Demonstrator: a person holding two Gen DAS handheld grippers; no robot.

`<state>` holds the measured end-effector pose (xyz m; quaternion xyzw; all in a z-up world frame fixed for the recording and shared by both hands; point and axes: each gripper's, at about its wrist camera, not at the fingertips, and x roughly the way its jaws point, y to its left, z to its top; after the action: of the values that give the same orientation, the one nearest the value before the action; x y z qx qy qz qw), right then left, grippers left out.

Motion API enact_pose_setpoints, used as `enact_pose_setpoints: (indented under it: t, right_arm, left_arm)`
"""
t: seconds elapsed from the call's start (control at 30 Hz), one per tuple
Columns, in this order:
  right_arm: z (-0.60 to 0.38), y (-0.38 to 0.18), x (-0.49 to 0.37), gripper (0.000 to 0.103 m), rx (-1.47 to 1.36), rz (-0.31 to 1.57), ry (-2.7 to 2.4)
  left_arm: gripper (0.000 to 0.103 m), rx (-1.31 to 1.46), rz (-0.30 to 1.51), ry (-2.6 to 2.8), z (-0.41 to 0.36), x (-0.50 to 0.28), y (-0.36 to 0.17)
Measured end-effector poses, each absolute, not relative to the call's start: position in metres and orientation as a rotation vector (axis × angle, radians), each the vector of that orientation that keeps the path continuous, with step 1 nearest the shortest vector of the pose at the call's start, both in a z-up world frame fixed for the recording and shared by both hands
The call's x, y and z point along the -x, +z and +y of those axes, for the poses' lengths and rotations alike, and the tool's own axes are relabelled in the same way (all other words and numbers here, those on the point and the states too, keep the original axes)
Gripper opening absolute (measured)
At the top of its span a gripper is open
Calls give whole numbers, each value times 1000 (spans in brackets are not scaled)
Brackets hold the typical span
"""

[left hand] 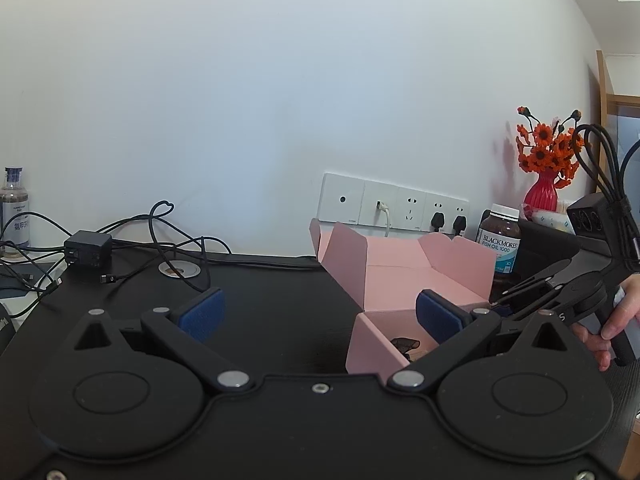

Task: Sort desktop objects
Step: 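Withdraw the right tool up from the pink box, then move the open right tool toward the white-and-red tube on the desk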

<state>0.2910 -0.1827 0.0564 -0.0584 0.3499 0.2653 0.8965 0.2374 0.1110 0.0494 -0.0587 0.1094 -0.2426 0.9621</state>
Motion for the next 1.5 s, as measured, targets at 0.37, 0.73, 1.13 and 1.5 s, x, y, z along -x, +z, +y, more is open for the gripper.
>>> enact_pose_setpoints:
  t: [0.37, 0.73, 1.13, 1.5]
  right_arm:
    - [-193, 48, -308, 32, 174, 695, 514]
    - [-178, 42, -315, 37, 93, 664, 444]
    - [-173, 50, -312, 58, 68, 612, 399]
    - [-267, 68, -182, 97, 132, 512, 268]
  left_arm:
    - [103, 123, 228, -491, 112, -238, 49]
    - [103, 122, 226, -489, 112, -238, 50]
    - [103, 131, 220, -492, 114, -237, 50]
    - [103, 70, 209, -500, 105, -233, 51]
